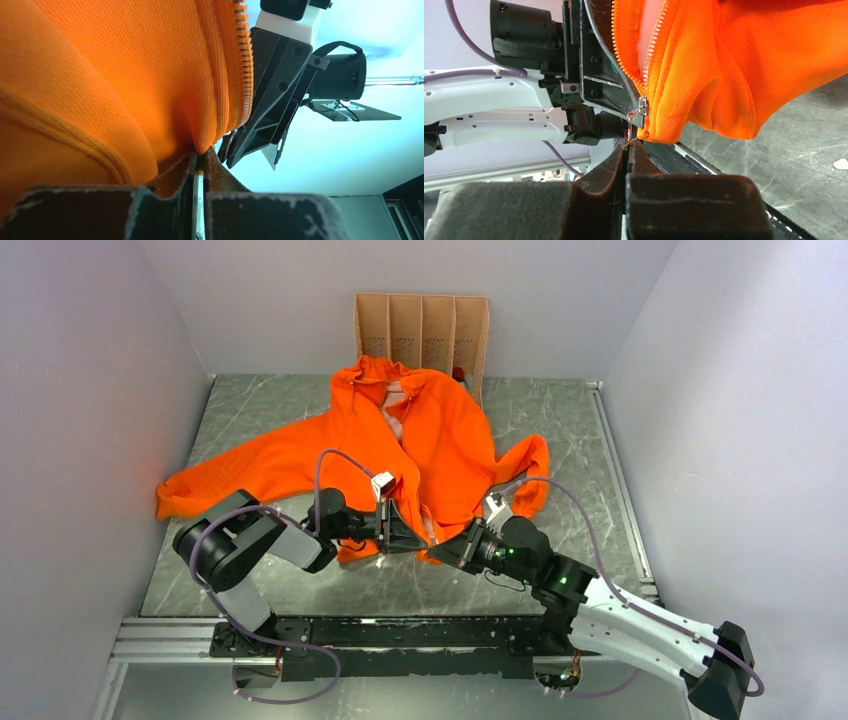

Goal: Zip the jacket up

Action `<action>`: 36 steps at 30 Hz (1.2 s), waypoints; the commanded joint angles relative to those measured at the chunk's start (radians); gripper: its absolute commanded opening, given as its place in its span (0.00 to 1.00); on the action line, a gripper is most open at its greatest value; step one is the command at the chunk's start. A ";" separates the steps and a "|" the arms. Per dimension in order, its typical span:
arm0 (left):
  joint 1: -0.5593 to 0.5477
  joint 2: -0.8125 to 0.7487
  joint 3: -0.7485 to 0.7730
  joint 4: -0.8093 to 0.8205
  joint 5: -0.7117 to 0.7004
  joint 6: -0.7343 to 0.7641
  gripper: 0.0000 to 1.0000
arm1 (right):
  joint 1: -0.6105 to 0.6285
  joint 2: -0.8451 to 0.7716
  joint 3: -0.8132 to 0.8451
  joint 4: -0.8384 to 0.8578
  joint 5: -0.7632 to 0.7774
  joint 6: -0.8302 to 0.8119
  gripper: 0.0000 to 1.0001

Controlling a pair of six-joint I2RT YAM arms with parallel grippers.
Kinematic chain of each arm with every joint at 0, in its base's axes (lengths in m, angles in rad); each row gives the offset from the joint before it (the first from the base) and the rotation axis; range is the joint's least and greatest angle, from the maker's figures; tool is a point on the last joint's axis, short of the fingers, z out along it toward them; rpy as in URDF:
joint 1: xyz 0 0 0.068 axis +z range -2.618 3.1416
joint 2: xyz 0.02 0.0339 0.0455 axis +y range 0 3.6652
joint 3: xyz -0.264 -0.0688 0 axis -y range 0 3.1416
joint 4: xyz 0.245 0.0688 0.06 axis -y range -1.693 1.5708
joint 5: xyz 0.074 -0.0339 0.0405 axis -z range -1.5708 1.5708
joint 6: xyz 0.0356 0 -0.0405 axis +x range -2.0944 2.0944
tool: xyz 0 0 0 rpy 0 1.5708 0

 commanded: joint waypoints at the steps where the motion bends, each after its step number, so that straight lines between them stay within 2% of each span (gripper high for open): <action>1: -0.016 -0.029 0.011 0.084 0.020 0.038 0.08 | 0.006 -0.012 0.037 0.010 0.031 -0.024 0.00; 6: -0.025 -0.111 0.043 -0.124 0.028 0.173 0.08 | -0.003 0.015 0.074 0.022 0.031 -0.051 0.00; 11: -0.042 -0.198 0.095 -0.415 0.017 0.356 0.08 | -0.044 0.046 0.108 0.039 -0.013 -0.086 0.00; 15: -0.060 -0.245 0.122 -0.542 0.010 0.445 0.08 | -0.108 0.065 0.128 0.042 -0.077 -0.114 0.00; 20: -0.086 -0.274 0.139 -0.641 0.005 0.524 0.08 | -0.254 0.087 0.124 0.105 -0.247 -0.116 0.00; 23: -0.099 -0.287 0.145 -0.682 0.000 0.554 0.08 | -0.293 0.115 0.141 0.121 -0.307 -0.134 0.00; 36: -0.156 -0.315 0.176 -0.874 -0.012 0.685 0.08 | -0.344 0.251 0.240 0.249 -0.339 -0.236 0.00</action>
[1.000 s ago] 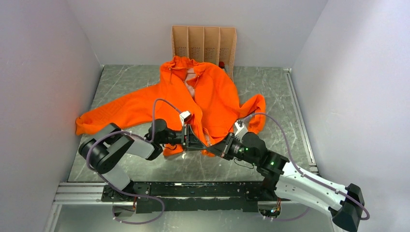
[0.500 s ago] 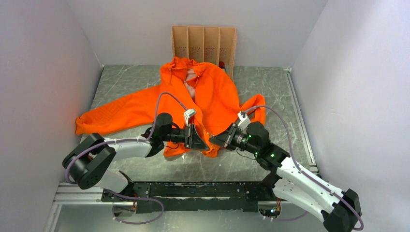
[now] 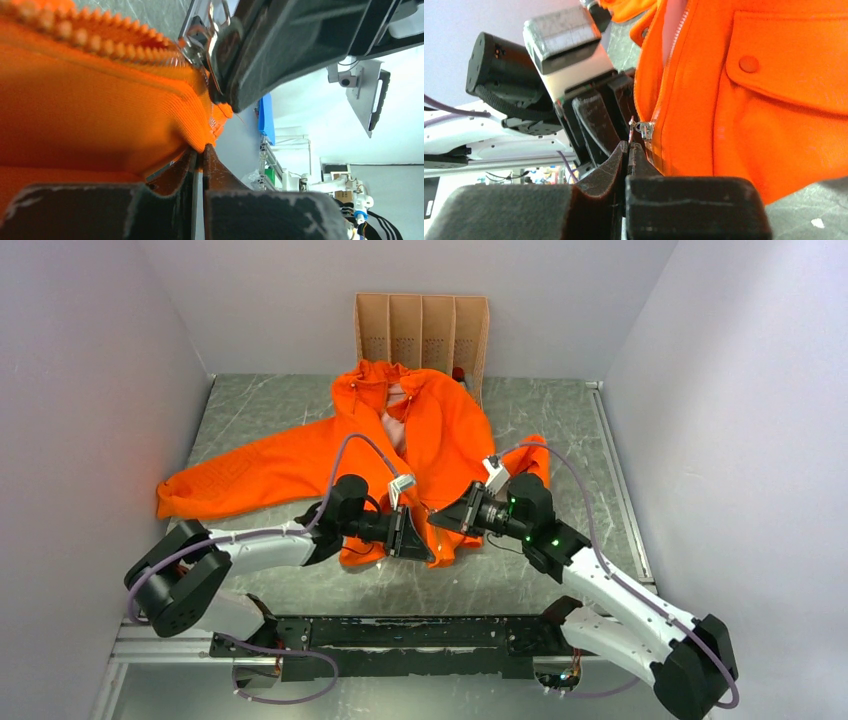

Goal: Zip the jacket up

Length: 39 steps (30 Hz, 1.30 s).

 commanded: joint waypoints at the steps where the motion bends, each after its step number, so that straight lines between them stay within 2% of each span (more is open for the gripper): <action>1: -0.049 -0.040 0.005 -0.143 0.040 0.069 0.08 | -0.035 0.052 0.093 0.190 0.022 -0.062 0.00; 9: -0.083 -0.104 -0.015 -0.252 -0.022 0.104 0.08 | -0.074 0.225 0.194 0.323 0.028 -0.137 0.00; 19: -0.153 -0.181 -0.090 -0.285 -0.099 0.068 0.08 | -0.150 0.415 0.325 0.451 0.022 -0.227 0.00; 23: -0.154 -0.232 -0.047 -0.416 -0.187 0.108 0.08 | -0.156 0.420 0.319 0.480 -0.006 -0.219 0.00; 24: -0.154 -0.246 -0.024 -0.446 -0.225 0.129 0.10 | -0.157 0.415 0.316 0.476 -0.006 -0.220 0.00; 27: -0.153 -0.277 0.043 -0.577 -0.331 0.180 0.31 | -0.157 0.389 0.302 0.463 -0.011 -0.224 0.00; 29: -0.153 -0.289 0.089 -0.640 -0.391 0.208 0.41 | -0.157 0.373 0.290 0.454 -0.013 -0.224 0.00; 35: -0.150 -0.319 0.217 -0.800 -0.632 0.260 0.56 | -0.156 0.326 0.245 0.464 -0.035 -0.198 0.00; 39: -0.144 -0.331 0.282 -0.850 -0.727 0.271 0.65 | -0.154 0.305 0.236 0.467 -0.056 -0.184 0.00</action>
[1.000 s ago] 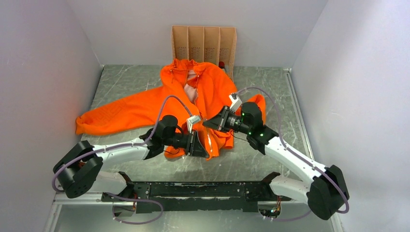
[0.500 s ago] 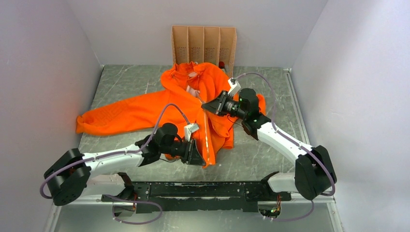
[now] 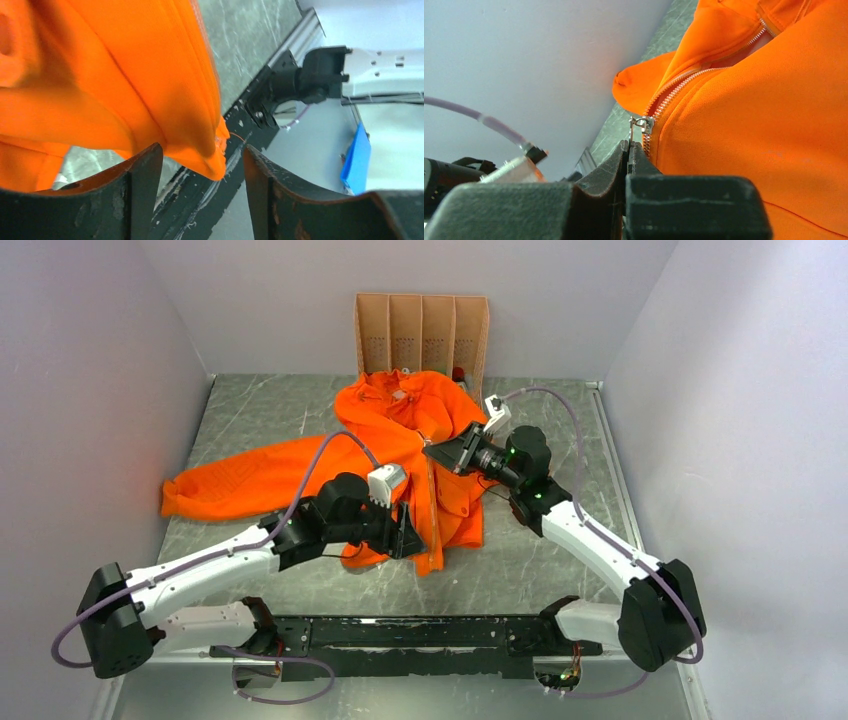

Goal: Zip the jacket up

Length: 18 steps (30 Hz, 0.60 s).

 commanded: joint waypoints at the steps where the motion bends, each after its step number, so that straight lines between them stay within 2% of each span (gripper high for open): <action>1: 0.004 -0.023 0.082 -0.112 -0.181 0.037 0.66 | -0.007 -0.053 -0.006 0.090 -0.024 0.015 0.00; 6: 0.021 -0.024 0.117 -0.042 -0.205 0.042 0.79 | -0.003 -0.089 -0.003 0.062 -0.040 0.010 0.00; 10: 0.059 0.010 0.157 -0.014 -0.206 0.059 0.82 | 0.002 -0.119 -0.003 0.039 -0.054 0.007 0.00; 18: 0.179 0.065 0.182 0.139 -0.026 0.069 0.86 | 0.007 -0.179 -0.019 -0.002 -0.070 0.011 0.00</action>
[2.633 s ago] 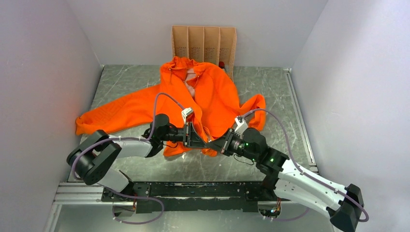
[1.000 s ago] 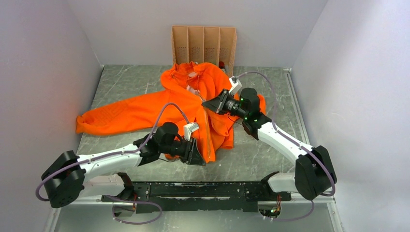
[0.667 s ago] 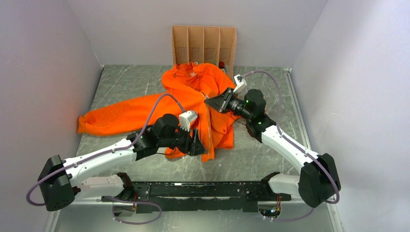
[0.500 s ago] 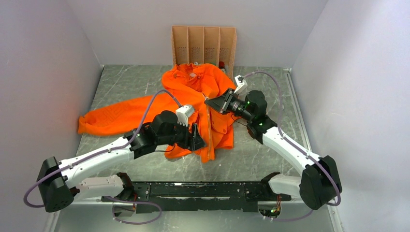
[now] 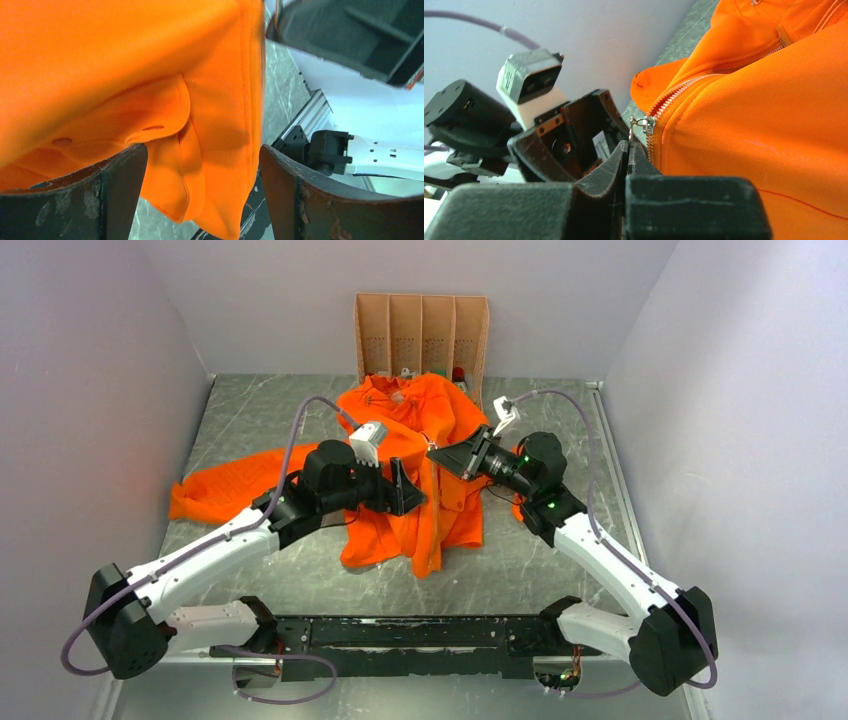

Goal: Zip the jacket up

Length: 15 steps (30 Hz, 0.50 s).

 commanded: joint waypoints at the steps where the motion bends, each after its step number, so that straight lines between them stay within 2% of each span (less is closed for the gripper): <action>1: 0.050 0.043 0.053 0.132 0.132 0.015 0.86 | 0.005 -0.059 -0.008 0.040 -0.028 0.003 0.00; 7: 0.078 0.104 0.076 0.231 0.281 -0.018 0.85 | 0.007 -0.079 -0.031 0.031 -0.022 -0.001 0.00; 15: 0.077 0.131 0.093 0.251 0.344 -0.020 0.84 | 0.007 -0.059 -0.036 0.030 -0.009 -0.006 0.00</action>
